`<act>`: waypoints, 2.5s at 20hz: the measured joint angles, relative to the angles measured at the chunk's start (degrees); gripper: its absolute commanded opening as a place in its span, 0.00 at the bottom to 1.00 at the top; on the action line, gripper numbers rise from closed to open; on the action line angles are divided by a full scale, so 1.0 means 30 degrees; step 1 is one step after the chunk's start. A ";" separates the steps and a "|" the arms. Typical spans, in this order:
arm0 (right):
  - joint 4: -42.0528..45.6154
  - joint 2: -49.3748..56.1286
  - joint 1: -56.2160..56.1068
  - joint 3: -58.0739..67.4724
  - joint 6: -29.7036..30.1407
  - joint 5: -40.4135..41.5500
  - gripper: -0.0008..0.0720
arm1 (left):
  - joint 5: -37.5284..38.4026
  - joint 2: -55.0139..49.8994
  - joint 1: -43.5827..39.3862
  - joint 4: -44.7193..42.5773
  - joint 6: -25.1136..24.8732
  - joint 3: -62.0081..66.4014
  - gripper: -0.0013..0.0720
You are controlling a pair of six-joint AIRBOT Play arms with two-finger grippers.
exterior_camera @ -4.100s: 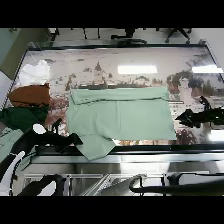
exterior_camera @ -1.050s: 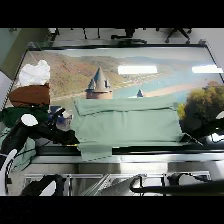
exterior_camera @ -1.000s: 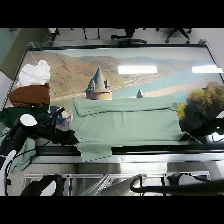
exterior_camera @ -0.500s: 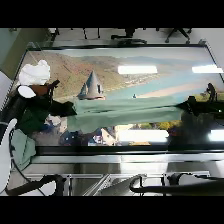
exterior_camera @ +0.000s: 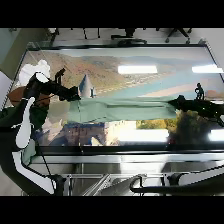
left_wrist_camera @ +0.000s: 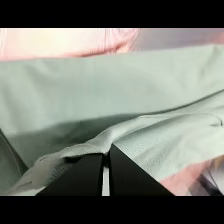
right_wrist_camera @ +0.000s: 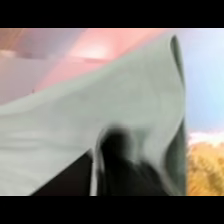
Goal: Fold the shirts.
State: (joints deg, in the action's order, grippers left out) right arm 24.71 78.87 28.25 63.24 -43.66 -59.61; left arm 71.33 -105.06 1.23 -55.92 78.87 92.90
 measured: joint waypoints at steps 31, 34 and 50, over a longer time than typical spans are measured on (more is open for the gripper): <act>-0.0816 0.0379 -0.0175 0.8036 -0.3388 -0.8313 0.03 | -0.3643 -0.5676 -0.9857 0.0867 0.1377 0.7395 0.04; -0.2557 -0.0714 -0.0175 0.9544 -0.4677 -0.9559 0.03 | -0.6222 -0.6994 -1.1315 0.2208 0.1377 0.7439 0.04; -0.1362 -0.2142 -0.4852 0.9275 -0.6040 -0.7315 0.03 | -0.1100 -0.1763 -0.6696 1.4411 -0.2820 0.7883 0.04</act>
State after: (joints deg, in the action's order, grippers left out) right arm 20.62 72.44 13.69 91.07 -61.78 -81.56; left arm 68.03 -110.34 -18.85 -12.69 70.41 116.55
